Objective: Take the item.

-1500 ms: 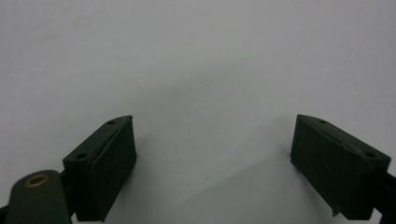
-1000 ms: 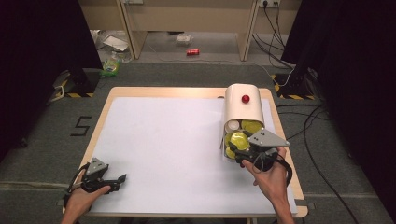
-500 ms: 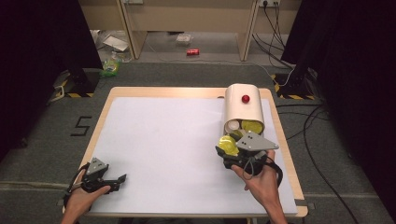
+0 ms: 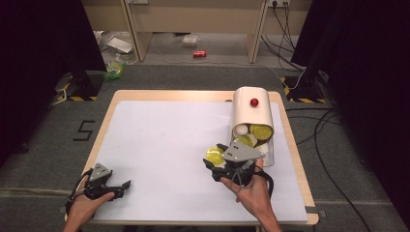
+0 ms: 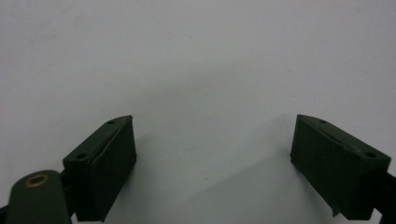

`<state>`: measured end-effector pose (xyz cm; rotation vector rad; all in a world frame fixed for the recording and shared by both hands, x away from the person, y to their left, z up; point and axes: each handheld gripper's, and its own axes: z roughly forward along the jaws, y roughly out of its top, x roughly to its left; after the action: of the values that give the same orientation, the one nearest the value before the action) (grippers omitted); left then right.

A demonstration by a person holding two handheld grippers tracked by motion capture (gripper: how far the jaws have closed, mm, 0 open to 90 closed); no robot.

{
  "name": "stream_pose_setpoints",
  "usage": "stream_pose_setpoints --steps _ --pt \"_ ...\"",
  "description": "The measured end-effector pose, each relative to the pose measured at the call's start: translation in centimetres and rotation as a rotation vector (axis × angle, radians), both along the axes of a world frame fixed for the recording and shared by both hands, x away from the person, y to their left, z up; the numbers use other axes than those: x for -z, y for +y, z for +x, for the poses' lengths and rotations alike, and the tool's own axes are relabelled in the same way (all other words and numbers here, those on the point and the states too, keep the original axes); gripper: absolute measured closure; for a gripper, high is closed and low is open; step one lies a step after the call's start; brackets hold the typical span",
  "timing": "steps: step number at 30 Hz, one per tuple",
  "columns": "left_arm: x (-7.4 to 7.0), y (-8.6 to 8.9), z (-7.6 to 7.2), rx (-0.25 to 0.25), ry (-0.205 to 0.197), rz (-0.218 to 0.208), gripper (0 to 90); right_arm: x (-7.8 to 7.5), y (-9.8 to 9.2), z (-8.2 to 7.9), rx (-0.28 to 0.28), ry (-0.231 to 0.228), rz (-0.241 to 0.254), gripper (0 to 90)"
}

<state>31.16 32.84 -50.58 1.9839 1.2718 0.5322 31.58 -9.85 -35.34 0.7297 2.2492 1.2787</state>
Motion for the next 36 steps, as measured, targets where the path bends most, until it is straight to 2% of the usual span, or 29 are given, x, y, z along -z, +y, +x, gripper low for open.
stream_pose_setpoints --steps 6,16,22,28,30,32,36 --pt "0.0 0.0 0.0 0.000 0.000 0.000 13.1 0.8 2.3 0.1 -0.036 0.009 -0.017 39.0" --pt "0.0 0.0 0.0 0.000 0.000 0.000 13.1 2.6 5.0 0.8 -0.041 0.032 -0.025 39.0" --pt "0.0 0.0 0.0 0.000 0.000 0.000 13.1 3.8 6.7 1.0 -0.048 0.038 -0.052 39.0" --pt "0.0 0.0 0.0 0.000 -0.001 0.000 13.1 5.5 8.2 1.5 -0.044 0.057 -0.065 39.0" --pt "0.0 0.0 0.0 0.000 0.000 0.000 13.1 6.7 9.0 1.9 -0.041 0.074 -0.084 39.0" --pt "0.0 0.0 0.0 0.000 0.000 0.000 13.2 7.1 9.1 2.0 -0.042 0.075 -0.087 39.0" --pt "0.0 0.0 0.0 0.000 -0.001 -0.001 13.1 8.8 9.8 2.7 -0.033 0.095 -0.108 39.0"
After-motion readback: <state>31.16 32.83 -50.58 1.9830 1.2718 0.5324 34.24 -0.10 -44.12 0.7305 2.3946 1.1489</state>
